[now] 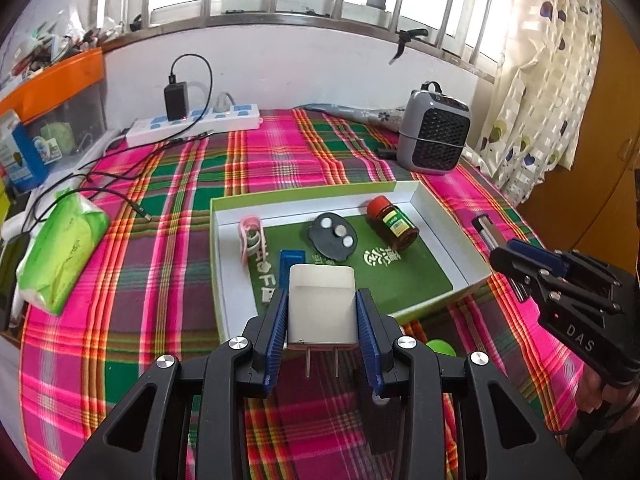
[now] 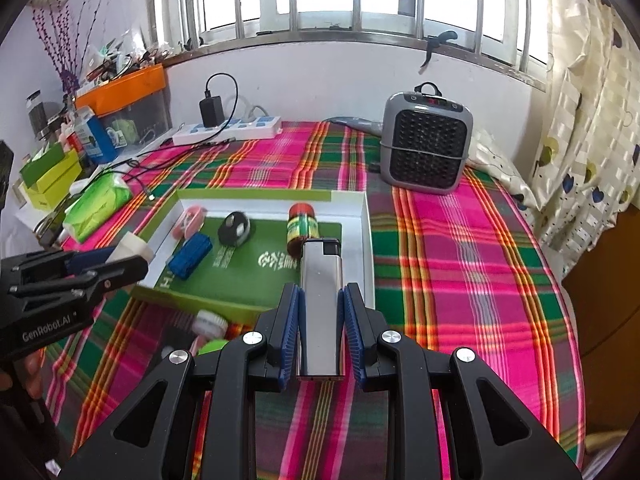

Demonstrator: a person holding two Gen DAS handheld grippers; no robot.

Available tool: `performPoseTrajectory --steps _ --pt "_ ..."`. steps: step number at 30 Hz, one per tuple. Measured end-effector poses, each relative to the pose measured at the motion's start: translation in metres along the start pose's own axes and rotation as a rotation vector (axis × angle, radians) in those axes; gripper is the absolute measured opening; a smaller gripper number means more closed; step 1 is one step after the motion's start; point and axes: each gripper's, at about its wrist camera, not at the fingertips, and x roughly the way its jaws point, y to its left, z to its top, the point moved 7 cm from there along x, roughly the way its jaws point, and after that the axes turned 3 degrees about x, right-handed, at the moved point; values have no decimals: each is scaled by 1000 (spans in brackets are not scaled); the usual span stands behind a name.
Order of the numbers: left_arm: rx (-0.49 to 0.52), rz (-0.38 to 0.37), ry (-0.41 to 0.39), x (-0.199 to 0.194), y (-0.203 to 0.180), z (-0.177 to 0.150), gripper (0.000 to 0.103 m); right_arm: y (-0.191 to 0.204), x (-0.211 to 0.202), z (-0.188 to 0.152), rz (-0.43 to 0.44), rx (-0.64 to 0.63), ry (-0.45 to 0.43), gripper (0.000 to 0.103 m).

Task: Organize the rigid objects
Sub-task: 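Carry the charger plug and white rectangular object over the green box with both tools, then lower both held items into the box and open both tools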

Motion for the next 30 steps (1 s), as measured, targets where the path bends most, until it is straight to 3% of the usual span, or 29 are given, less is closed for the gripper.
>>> performPoseTrajectory --steps 13,30 --pt "0 -7 26 34 -6 18 33 -14 42 29 24 31 42 24" --pt "-6 -7 77 69 -4 19 33 -26 97 44 22 28 116 24"
